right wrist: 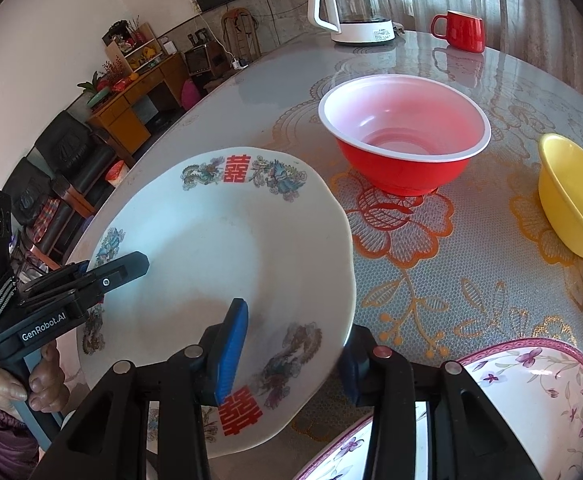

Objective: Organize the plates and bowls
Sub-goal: 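Carry the double-happiness plate with both grippers over the purple-floral plate, then lower the double-happiness plate onto the purple-floral plate and open both grippers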

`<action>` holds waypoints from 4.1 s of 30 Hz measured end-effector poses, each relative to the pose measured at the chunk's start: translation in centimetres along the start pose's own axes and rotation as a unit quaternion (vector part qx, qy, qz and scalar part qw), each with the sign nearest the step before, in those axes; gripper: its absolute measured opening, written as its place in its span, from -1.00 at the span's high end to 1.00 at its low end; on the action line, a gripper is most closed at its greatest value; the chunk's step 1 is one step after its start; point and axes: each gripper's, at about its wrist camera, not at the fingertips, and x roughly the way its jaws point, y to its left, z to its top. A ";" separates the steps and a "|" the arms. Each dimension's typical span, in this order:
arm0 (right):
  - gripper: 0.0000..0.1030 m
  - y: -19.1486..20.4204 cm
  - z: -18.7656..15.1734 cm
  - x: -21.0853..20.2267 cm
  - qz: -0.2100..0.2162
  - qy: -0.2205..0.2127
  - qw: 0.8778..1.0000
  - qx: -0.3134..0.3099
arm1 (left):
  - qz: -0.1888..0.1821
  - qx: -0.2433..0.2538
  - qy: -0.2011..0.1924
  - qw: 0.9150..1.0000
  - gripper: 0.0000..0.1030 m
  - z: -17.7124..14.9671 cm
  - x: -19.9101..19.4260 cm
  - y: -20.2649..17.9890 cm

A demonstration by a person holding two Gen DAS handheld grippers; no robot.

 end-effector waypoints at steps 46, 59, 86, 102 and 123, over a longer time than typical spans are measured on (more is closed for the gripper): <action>0.31 1.0 -3.1 -6.1 0.019 -0.102 0.995 -0.007 | -0.042 0.037 -0.066 0.996 0.34 -2.2 -6.7 -3.8; 0.31 -1.2 -9.3 -12.9 -0.013 -0.141 0.990 0.025 | -0.083 0.078 -0.052 0.992 0.33 -5.8 -8.9 -10.8; 0.26 -9.2 -17.2 -16.2 -0.090 -0.120 0.976 0.156 | -0.116 0.100 0.058 0.987 0.29 -9.7 -4.3 -19.9; 0.23 -9.3 -18.2 -17.7 -0.100 -0.128 0.973 0.163 | -0.128 0.096 0.064 0.985 0.29 -10.9 -4.6 -19.6; 0.23 -11.5 -19.0 -19.1 -0.105 -0.172 0.948 0.246 | -0.168 0.080 0.017 0.982 0.33 -10.0 -7.3 -18.3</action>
